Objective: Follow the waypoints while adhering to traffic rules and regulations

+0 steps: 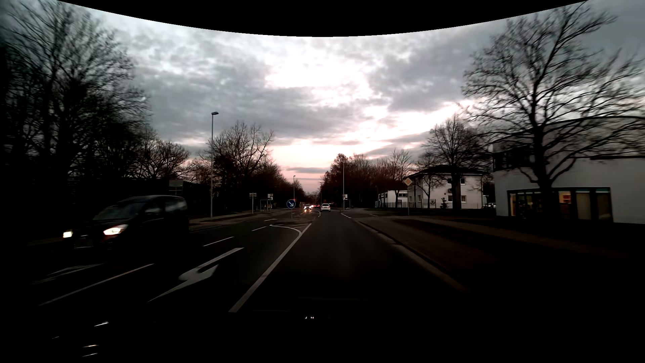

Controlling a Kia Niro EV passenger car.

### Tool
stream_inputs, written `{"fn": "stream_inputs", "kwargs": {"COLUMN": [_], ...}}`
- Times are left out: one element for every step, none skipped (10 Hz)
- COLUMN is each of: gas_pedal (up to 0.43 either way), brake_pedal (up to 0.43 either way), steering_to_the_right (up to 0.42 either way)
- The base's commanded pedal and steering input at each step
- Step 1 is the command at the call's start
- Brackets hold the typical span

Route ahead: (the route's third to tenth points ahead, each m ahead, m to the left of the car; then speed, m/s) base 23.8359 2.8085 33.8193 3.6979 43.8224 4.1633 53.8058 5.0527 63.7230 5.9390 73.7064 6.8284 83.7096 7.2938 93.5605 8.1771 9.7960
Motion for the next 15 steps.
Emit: {"fn": "stream_inputs", "kwargs": {"gas_pedal": [0.13,0.13,0.13,0.138,0.138,0.138,0.138,0.138,0.138,0.138,0.15,0.15,0.15,0.15,0.15], "brake_pedal": [0.0,0.0,0.0,0.0,0.0,0.0,0.0,0.0,0.0,0.0,0.0,0.0,0.0,0.0,0.0], "steering_to_the_right": [-0.005,-0.005,-0.005,-0.005,-0.005,-0.005,-0.005,-0.005,-0.005,-0.005,-0.005,-0.006,-0.006,-0.006,-0.006]}}
